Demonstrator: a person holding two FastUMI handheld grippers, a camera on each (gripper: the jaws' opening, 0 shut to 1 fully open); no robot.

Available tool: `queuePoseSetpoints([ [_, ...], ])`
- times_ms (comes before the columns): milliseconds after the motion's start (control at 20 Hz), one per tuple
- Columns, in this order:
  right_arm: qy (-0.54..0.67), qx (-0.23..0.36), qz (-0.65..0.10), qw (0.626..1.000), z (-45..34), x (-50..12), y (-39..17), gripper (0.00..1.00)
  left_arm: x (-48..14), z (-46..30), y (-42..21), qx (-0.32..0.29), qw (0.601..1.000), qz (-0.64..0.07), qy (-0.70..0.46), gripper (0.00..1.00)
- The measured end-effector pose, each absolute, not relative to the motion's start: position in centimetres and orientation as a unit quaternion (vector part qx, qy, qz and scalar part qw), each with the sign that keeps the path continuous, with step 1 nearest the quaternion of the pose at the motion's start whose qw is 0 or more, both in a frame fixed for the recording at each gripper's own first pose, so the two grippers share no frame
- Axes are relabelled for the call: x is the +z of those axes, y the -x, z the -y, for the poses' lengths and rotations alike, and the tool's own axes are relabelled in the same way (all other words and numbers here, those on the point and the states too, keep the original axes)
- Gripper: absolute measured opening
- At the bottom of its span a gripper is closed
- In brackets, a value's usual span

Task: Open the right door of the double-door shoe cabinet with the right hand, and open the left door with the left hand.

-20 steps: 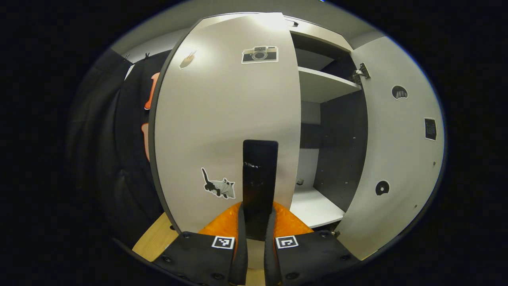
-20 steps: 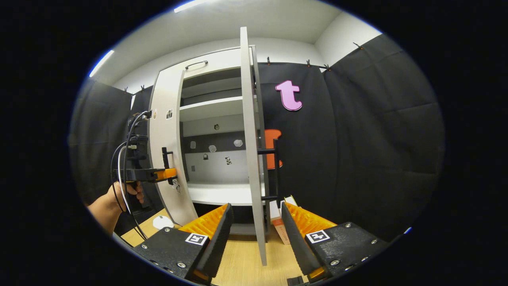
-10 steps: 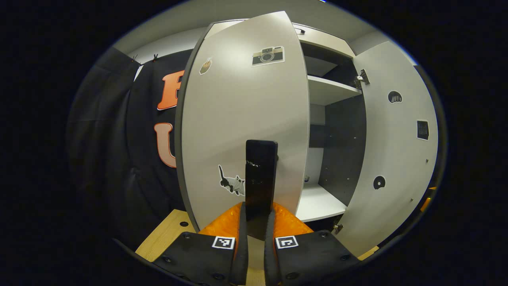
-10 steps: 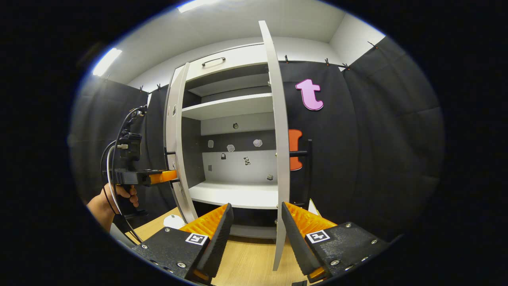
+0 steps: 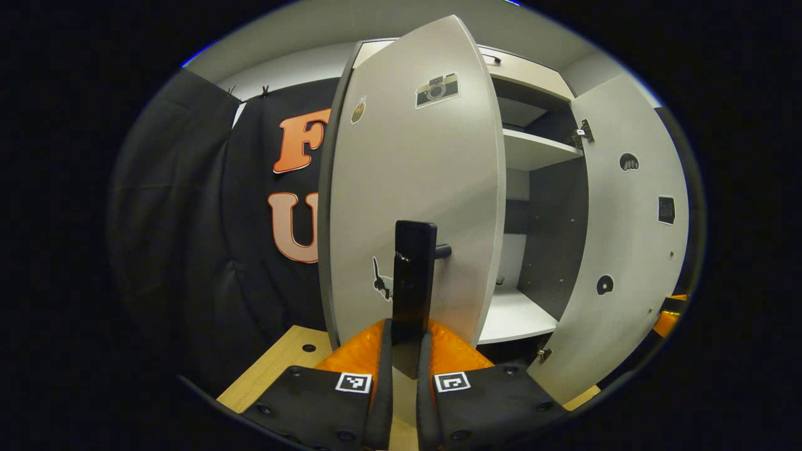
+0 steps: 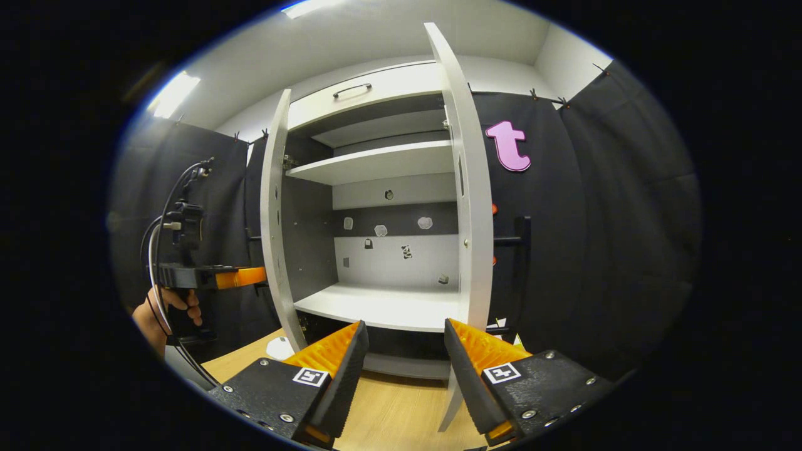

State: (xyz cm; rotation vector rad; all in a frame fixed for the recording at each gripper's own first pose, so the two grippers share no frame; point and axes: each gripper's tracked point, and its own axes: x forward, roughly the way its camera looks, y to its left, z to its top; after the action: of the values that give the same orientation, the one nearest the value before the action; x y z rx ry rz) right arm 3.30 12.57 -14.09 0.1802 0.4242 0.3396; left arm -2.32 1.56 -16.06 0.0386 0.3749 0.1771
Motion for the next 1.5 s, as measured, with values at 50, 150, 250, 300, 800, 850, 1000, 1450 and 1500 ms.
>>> queuePoseSetpoints([
  [50,-0.090,0.169,-0.212,0.958,-12.8,-14.3,-3.3,0.75,-16.0,-1.6,2.4,0.093,0.978,-0.186,-0.021,0.23],
  [150,-0.090,0.172,-0.211,0.958,-13.3,-14.5,-3.4,0.75,-15.8,-2.2,2.9,0.108,0.976,-0.185,-0.027,0.23],
  [250,-0.091,0.179,-0.209,0.957,-13.9,-14.3,-3.4,0.75,-15.6,-2.9,3.4,0.120,0.975,-0.183,-0.022,0.22],
  [300,-0.092,0.183,-0.209,0.956,-14.2,-14.2,-3.5,0.75,-15.6,-2.9,3.5,0.123,0.975,-0.183,-0.019,0.22],
  [800,-0.092,0.188,-0.207,0.956,-16.0,-13.5,-3.7,0.75,-14.9,-5.9,4.0,0.160,0.971,-0.170,-0.045,0.12],
  [850,-0.092,0.186,-0.206,0.956,-16.0,-13.5,-3.8,0.75,-14.9,-6.2,4.1,0.162,0.971,-0.170,-0.049,0.12],
  [1000,-0.086,0.182,-0.204,0.958,-16.0,-13.2,-4.0,0.75,-14.7,-7.0,4.3,0.172,0.969,-0.169,-0.046,0.12],
  [1450,-0.080,0.184,-0.202,0.959,-16.8,-12.9,-3.9,0.75,-13.5,-9.2,5.4,0.202,0.966,-0.151,-0.062,0.11],
  [1500,-0.079,0.186,-0.201,0.959,-16.9,-12.8,-3.9,0.75,-13.2,-9.9,5.6,0.215,0.963,-0.146,-0.067,0.07],
])
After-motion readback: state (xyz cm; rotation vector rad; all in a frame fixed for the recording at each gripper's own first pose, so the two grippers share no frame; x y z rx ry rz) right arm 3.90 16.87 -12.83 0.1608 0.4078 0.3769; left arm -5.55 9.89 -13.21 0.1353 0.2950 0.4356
